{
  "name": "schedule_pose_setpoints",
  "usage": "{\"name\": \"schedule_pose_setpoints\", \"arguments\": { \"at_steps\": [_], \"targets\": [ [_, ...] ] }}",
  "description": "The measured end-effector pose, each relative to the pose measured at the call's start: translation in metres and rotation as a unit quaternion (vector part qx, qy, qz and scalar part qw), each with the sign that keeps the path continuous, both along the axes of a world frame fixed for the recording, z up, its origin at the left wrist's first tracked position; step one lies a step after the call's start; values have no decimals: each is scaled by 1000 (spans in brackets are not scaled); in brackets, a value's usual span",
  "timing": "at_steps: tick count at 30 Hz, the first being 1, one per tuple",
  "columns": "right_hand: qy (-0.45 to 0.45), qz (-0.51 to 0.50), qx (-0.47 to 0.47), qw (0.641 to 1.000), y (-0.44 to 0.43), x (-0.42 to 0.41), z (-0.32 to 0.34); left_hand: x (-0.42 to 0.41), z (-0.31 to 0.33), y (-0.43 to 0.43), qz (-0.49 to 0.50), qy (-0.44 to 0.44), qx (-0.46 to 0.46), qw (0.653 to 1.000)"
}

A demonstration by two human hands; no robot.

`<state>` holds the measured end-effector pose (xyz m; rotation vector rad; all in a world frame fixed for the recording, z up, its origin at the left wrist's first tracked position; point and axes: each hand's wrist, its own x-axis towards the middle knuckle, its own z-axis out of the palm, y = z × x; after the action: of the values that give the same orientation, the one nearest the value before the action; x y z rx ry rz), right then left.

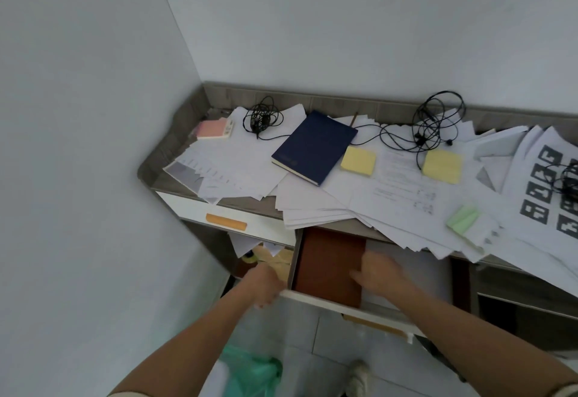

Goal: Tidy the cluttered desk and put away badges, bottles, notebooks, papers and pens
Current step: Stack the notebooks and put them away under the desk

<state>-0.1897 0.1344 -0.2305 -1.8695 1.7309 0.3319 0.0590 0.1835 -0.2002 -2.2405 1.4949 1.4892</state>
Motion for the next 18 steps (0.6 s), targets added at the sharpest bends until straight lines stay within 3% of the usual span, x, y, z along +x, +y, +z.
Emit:
{"name": "schedule_pose_setpoints", "arguments": {
  "at_steps": [3, 8, 15, 18],
  "targets": [
    [21, 56, -46, 997, -2, 1, 27, 10, 18, -30, 41, -13, -57, 997],
    [10, 92, -114, 989, -26, 5, 70, 17, 54, -77, 127, 43, -137, 981],
    [-101, 22, -121, 987, -97, 6, 98, 32, 63, -119, 167, 24, -201, 965],
    [-238, -95, -47, 965, -124, 15, 91, 37, 60, -130, 170, 3, -233, 958]
  ]
}}
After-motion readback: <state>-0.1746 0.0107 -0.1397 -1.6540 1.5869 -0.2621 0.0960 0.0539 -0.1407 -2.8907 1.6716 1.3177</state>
